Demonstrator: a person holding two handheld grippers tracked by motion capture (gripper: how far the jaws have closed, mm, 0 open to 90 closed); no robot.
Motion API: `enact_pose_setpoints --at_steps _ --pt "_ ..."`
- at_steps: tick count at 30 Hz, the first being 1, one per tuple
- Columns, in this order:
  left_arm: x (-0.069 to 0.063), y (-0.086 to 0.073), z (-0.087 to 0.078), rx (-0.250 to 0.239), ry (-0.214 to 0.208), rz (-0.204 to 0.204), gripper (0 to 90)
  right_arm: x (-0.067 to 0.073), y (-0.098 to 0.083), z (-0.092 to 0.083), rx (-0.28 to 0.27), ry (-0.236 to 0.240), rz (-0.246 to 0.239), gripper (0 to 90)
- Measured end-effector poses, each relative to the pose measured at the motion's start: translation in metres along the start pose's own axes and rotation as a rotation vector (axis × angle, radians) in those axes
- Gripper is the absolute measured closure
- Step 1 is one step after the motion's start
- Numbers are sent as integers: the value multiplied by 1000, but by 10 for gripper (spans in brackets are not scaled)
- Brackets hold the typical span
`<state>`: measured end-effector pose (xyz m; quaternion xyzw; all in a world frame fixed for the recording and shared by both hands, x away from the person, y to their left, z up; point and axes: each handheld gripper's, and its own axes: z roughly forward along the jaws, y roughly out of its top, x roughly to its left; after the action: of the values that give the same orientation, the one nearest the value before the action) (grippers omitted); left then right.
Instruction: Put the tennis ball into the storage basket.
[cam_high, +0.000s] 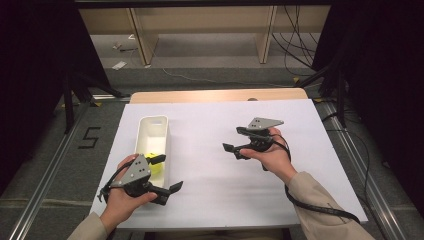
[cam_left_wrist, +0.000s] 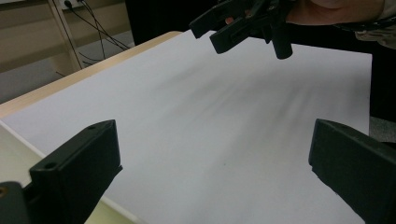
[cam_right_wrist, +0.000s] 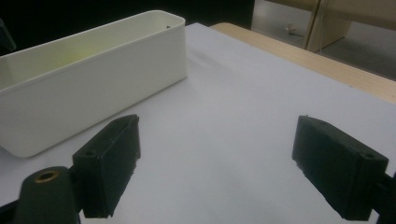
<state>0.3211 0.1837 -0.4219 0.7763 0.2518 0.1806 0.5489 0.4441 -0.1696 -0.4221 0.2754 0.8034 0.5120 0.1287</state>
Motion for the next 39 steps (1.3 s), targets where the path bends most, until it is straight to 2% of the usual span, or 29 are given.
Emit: enact_pose_setpoints --at_steps 35,36,39 --pt "0 0 0 -3 4 -8 17 -16 -26 -52 -19 -86 43 165" --pt "1 1 -1 -4 7 1 17 -16 -26 -54 -21 -85 46 165" --pt "0 0 0 -4 4 -8 17 -18 -29 -58 -24 -95 49 165"
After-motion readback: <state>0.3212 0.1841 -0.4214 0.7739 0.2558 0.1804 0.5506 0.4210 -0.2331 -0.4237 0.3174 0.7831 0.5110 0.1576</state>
